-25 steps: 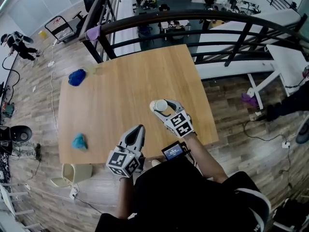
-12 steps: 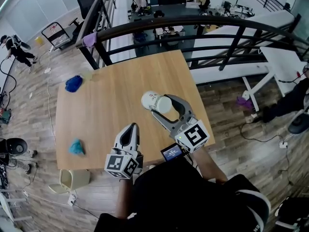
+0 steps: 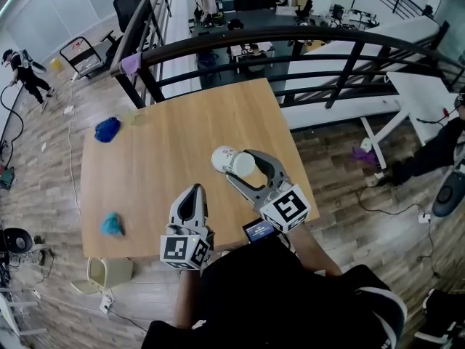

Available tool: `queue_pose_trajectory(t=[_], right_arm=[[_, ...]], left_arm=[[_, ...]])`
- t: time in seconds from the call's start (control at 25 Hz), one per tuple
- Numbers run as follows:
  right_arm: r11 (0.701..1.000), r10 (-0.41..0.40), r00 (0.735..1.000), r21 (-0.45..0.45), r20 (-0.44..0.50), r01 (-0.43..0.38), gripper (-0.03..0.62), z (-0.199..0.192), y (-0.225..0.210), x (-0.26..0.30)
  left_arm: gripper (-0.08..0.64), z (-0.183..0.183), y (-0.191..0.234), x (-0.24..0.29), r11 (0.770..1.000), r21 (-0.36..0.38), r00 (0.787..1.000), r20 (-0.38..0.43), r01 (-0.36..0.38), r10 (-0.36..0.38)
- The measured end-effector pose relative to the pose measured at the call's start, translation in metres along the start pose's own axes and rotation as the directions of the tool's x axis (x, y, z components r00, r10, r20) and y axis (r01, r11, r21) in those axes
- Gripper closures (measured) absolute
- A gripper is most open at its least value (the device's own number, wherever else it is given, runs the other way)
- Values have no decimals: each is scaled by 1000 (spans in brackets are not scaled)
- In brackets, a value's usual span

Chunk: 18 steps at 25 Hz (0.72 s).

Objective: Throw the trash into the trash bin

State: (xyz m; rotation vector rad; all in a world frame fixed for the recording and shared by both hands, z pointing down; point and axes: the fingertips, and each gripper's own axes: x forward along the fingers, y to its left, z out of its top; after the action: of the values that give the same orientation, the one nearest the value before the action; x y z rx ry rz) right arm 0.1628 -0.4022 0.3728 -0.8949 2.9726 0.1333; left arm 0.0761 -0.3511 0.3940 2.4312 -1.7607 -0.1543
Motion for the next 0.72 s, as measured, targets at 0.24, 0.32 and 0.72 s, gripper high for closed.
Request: queue_pose_trajectory(t=[0.24, 0.32, 0.72], right_arm=[[1000, 24, 999, -7, -22, -24, 327, -9, -7, -6], [999, 48, 999, -7, -22, -49, 327, -14, -6, 0], [905, 418, 909, 88, 11, -417, 327, -31, 109, 76]], left_arm=[[561, -6, -5, 3, 1000, 15, 1000, -8, -25, 25], [561, -12, 2, -2, 998, 25, 998, -8, -56, 56], [561, -10, 69, -115, 905, 55, 905, -28, -423, 425]])
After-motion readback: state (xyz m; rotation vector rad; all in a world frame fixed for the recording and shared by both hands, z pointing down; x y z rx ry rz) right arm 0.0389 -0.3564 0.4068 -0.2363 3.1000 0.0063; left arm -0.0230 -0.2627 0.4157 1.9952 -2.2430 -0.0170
